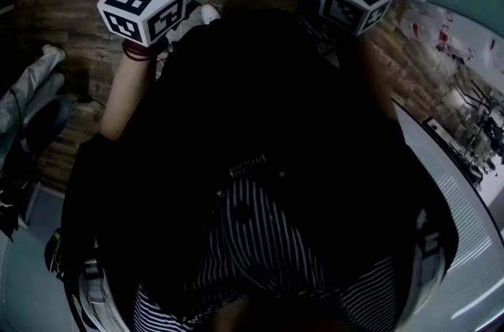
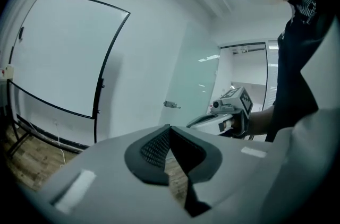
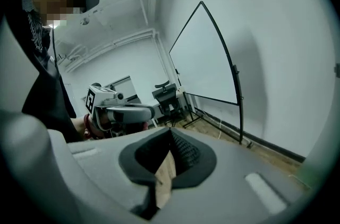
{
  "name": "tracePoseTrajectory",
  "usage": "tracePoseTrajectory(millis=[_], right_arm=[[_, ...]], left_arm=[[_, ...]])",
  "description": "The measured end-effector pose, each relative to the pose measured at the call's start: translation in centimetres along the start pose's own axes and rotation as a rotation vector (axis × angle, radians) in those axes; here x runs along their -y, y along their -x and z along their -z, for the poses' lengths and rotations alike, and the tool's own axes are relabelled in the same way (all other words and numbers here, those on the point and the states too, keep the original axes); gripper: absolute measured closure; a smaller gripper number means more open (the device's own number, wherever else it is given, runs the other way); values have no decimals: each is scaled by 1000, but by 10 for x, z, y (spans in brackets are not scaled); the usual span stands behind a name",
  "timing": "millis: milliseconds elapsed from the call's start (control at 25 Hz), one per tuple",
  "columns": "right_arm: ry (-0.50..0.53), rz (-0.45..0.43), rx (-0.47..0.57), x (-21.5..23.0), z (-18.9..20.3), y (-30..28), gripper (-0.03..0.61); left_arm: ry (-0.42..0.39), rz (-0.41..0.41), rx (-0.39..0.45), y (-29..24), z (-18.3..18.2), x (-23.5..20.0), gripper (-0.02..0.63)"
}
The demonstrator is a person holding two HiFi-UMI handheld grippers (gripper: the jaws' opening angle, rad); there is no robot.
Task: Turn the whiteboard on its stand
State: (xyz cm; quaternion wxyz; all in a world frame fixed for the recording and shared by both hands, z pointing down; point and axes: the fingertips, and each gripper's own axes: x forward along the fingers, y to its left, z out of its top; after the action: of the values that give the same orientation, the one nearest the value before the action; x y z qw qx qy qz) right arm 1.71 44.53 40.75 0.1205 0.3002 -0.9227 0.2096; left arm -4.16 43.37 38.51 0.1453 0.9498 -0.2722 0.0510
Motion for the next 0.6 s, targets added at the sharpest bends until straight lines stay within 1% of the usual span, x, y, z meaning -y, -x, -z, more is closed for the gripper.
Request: tracePoseTrajectory(millis=[80, 160, 200, 280, 360, 440, 520, 600], right_arm=[[-36, -8, 19, 2, -9, -11, 577], [-84, -26, 28, 7, -22, -16, 577], [-88, -29, 23, 11, -28, -19, 577], [-58, -26, 7, 15, -39, -28, 577], [-20, -30, -2, 18, -45, -35, 577], [-10, -34, -9, 31, -47, -37, 577], [-46, -34, -15, 55, -50, -37, 577], [-74, -39, -9, 77, -56, -42, 577]], left_arm=[[4, -2, 15, 6, -6, -13, 614], [25, -4, 50, 5, -22, -21, 614], [36, -4, 70, 4, -30, -25, 614], [50, -6, 90, 5, -40, -34, 614], [53, 3, 75, 7, -40, -39, 614], [64, 12, 47, 2, -37, -42, 614], [81, 7, 20, -12, -35, -51, 614], [80, -4, -3, -27, -35, -62, 614]])
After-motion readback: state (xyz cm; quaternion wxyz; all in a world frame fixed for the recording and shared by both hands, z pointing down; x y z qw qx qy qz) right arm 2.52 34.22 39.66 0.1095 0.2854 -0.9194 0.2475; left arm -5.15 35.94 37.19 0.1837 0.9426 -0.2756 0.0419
